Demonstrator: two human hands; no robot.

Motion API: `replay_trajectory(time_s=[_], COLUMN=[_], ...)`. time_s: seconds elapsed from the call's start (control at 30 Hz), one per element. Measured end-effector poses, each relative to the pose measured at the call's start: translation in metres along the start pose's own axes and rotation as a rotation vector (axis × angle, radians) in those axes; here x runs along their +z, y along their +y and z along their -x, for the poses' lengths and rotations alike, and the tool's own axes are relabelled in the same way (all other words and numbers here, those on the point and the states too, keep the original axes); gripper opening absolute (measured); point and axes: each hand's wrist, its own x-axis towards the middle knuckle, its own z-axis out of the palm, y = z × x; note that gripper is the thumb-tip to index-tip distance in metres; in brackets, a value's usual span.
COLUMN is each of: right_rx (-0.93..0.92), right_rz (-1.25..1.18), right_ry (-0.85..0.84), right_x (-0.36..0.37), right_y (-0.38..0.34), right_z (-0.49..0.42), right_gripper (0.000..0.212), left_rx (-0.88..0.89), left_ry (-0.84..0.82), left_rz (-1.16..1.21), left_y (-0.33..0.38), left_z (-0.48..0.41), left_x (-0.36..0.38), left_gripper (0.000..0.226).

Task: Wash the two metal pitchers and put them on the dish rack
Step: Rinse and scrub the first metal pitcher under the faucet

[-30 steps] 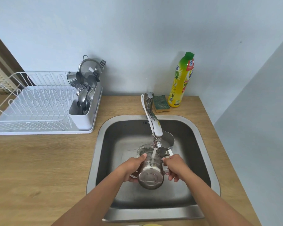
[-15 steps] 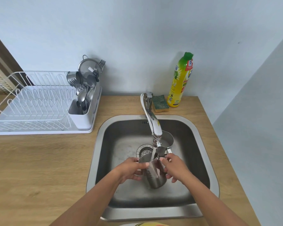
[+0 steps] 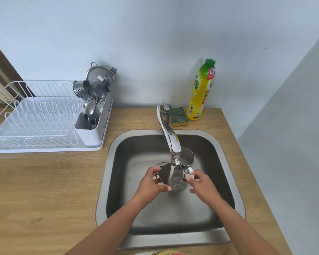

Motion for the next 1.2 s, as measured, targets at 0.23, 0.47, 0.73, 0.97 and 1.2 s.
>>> replay_trajectory(time_s=[0.23,0.47,0.73,0.97,1.2], right_rx=[0.087,0.159,0.098,0.124,0.160], right_rz=[-0.424,-0.276,-0.130,-0.161,-0.136], right_ry=[-0.113,-0.258,-0.082,-0.067,-0.144], right_x=[0.019,0.021,0.021,0.003,-0.001], right_y=[0.010,0.000,-0.002,-0.006,-0.007], right_z=[-0.011,-0.008,-0.017,-0.017,-0.013], right_gripper=[0.013,0.014,0.009,0.010,0.013], left_rx=[0.246,0.153,0.093,0.099,0.076], left_ry=[0.251,0.241,0.213,0.167,0.128], left_rz=[-0.431,-0.409,-0.324,-0.319,-0.295], left_y=[0.020,0.030,0.000,0.004,0.005], left_z=[0.020,0.020,0.016,0.016,0.010], left_x=[-0.007,-0.027,-0.019,-0.011,-0.016], left_gripper=[0.067,0.062,0.063,0.058,0.055])
